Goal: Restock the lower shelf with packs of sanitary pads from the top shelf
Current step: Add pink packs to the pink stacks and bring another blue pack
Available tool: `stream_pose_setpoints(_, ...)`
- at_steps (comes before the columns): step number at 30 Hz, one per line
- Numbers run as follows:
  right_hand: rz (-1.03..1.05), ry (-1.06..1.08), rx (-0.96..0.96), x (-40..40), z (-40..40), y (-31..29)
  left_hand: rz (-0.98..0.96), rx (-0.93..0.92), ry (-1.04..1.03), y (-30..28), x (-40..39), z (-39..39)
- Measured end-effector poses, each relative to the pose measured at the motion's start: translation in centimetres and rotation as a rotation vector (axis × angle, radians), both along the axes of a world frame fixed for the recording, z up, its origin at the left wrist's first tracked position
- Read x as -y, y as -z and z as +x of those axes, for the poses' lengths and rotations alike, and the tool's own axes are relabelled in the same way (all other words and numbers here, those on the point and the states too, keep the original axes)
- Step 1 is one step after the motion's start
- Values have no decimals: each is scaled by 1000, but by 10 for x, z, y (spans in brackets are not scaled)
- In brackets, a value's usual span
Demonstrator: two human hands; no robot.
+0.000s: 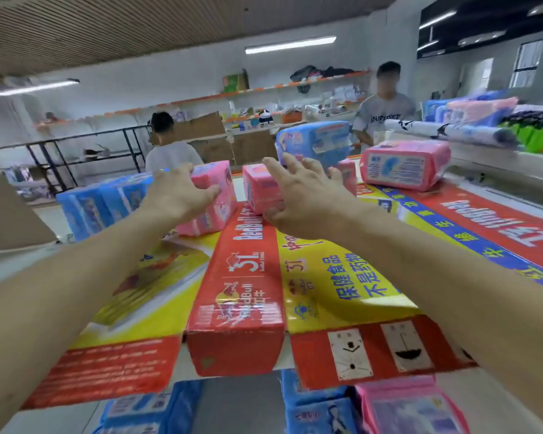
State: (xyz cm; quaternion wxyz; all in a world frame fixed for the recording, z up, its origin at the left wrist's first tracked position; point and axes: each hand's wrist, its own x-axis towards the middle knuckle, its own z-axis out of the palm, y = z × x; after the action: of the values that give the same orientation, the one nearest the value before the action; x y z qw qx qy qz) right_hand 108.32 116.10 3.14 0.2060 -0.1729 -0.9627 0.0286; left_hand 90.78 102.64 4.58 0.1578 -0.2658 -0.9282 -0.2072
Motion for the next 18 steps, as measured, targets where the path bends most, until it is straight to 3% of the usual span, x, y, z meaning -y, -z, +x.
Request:
stream_pose_setpoints(7, -32, 24, -43, -1, 11, -8, 263, 62, 241, -15, 46, 14)
stream_pose_setpoints(12, -210, -158, -245, 21, 15, -18, 474, 217, 534, -29, 93, 43)
stream_pose_setpoints(14, -466, -328, -331, 34, 13, -21, 511, 262, 643, -33, 107, 51)
stream_pose_setpoints(16, -969, -563, -379, 45, 7, -24, 526, 332, 741, -35, 120, 55)
stream_pose_setpoints(18, -1277, -711, -417, 52, 5, -23, 558, 453, 809, -34, 130, 55)
